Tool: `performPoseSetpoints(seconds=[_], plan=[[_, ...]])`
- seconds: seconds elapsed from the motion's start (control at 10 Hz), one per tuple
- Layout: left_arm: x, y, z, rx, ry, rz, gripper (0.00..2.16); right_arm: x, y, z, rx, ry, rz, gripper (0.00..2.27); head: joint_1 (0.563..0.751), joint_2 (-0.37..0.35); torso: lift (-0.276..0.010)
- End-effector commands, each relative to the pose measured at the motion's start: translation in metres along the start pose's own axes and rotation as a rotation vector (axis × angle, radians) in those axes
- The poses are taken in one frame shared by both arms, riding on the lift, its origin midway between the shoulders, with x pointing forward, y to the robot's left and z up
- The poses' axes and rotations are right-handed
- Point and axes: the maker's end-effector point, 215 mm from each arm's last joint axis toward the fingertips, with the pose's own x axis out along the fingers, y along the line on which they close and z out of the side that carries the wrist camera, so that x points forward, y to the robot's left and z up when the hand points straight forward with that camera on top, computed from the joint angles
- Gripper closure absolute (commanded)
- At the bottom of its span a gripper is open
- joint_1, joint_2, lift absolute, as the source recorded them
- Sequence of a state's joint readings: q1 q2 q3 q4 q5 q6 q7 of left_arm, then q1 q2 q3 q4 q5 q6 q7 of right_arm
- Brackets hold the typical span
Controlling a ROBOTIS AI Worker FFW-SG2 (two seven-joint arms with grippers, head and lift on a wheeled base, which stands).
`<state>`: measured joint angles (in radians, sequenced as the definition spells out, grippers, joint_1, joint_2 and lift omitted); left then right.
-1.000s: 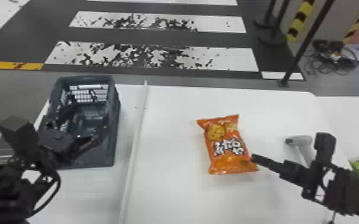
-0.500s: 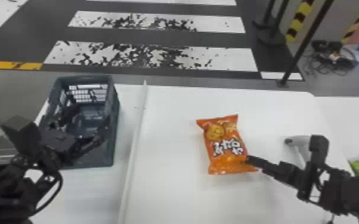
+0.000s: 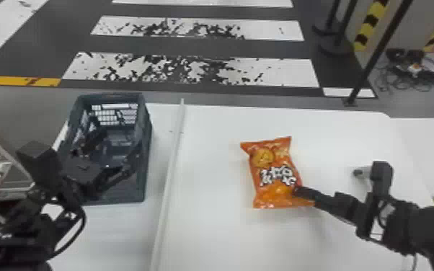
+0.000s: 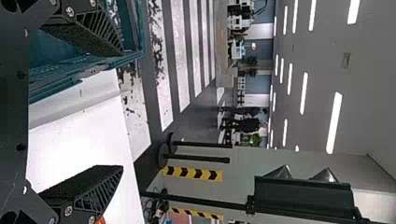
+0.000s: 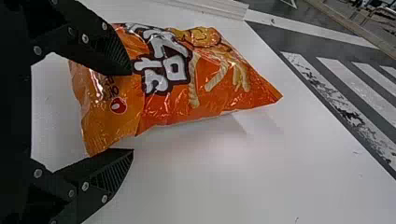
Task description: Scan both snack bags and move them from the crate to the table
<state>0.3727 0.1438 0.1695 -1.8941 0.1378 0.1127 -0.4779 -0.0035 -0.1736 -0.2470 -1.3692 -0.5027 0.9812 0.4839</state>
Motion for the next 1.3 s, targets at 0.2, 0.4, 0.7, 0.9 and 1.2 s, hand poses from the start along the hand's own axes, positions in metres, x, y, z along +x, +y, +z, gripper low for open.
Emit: performPoseSetpoints(seconds=[0.2,0.4,0.7,0.9,1.2], plan=[[-0.003,0.004,-0.003,-0.007,0.002,0.007,0.15,0.001,-0.002,-0.008,-0.001,0.037,-0.007,2.25,0.695,0.026,-0.035],[-0.003,0.003,-0.001,-0.009,-0.006,0.006,0.15,-0.007,0.007,-0.004,-0.026,0.010,0.021,2.25,0.695,0.030,-0.035],[-0.005,0.004,0.002,-0.013,-0.013,0.003,0.15,-0.032,0.036,0.035,-0.196,-0.115,-0.018,2.25,0.695,0.021,-0.035],[-0.007,0.006,0.003,-0.011,-0.014,0.008,0.15,-0.056,0.046,0.064,-0.340,-0.147,-0.140,2.25,0.695,0.012,-0.035],[-0.008,0.008,0.002,-0.016,-0.014,0.011,0.15,-0.081,0.064,0.077,-0.677,-0.160,-0.393,2.25,0.695,-0.006,-0.035]])
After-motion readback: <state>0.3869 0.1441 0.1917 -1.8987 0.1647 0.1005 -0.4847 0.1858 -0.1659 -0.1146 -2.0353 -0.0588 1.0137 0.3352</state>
